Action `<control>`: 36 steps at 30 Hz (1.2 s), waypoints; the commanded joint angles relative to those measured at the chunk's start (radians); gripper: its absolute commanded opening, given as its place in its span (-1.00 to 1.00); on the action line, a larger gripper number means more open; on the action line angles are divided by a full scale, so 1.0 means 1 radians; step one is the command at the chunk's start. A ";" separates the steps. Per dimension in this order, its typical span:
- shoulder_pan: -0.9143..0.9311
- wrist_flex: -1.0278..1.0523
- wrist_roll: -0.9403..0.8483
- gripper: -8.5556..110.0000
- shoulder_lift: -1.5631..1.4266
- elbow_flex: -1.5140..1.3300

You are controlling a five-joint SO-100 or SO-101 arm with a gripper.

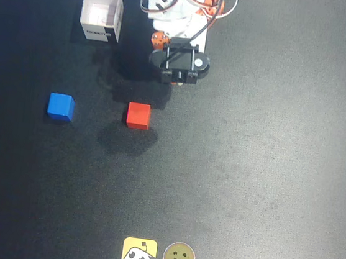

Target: Put the red cube on top of the blue cube.

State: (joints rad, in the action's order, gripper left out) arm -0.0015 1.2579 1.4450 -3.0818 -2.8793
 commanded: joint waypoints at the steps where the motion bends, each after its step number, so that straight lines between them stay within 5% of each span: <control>1: -0.011 0.003 0.009 -0.82 -0.011 0.020; 15: -0.054 -0.017 0.029 -0.59 0.037 0.107; 36: 0.051 -0.124 -0.005 -0.40 0.856 0.563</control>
State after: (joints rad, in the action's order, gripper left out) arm 0.0184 1.1566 1.4588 -2.2872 -2.3884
